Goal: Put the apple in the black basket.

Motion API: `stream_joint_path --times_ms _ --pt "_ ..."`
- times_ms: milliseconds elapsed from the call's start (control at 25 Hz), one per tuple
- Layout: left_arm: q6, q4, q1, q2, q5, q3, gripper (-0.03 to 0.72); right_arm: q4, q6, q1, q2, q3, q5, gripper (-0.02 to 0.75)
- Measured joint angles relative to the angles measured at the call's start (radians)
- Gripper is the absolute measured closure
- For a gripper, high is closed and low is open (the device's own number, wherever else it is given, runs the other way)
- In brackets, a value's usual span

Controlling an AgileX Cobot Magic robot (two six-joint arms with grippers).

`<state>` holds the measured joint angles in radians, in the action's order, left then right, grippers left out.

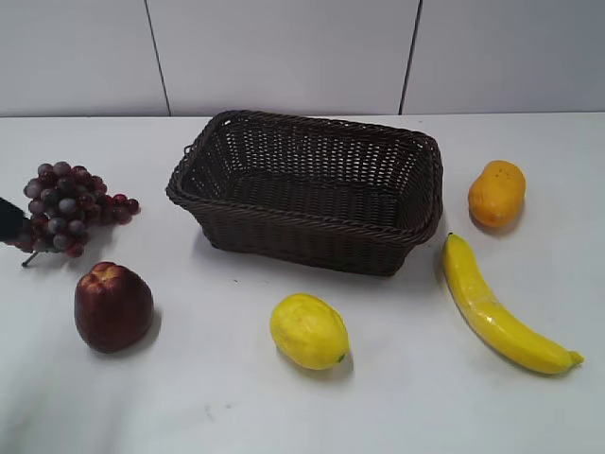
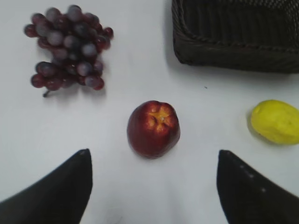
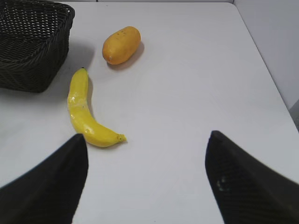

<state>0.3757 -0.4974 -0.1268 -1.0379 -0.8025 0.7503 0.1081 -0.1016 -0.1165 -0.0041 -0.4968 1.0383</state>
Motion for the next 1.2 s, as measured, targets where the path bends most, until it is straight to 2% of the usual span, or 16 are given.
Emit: stream_joint_path --times_ms 240,320,640,920,1080,1200 --pt "0.015 0.098 -0.178 -0.356 0.045 0.112 0.073 0.000 0.000 0.000 0.000 0.000 0.000 0.150" --pt "0.014 0.119 -0.205 -0.452 0.060 0.143 0.073 0.000 0.000 0.000 0.000 0.000 0.000 0.150" --pt "0.011 0.163 -0.210 -0.705 0.091 0.196 0.076 0.000 0.000 0.000 0.000 0.000 0.000 0.150" --pt "0.011 0.168 -0.210 -0.720 0.048 0.227 0.097 0.000 0.000 0.000 0.000 0.000 0.000 0.150" --pt "0.011 0.164 -0.210 -0.671 -0.079 0.325 0.098 0.000 0.000 0.000 0.000 0.000 0.000 0.150" --pt "0.011 0.117 -0.210 -0.612 -0.087 0.464 0.099 0.000 0.000 0.000 0.000 0.000 0.000 0.150"
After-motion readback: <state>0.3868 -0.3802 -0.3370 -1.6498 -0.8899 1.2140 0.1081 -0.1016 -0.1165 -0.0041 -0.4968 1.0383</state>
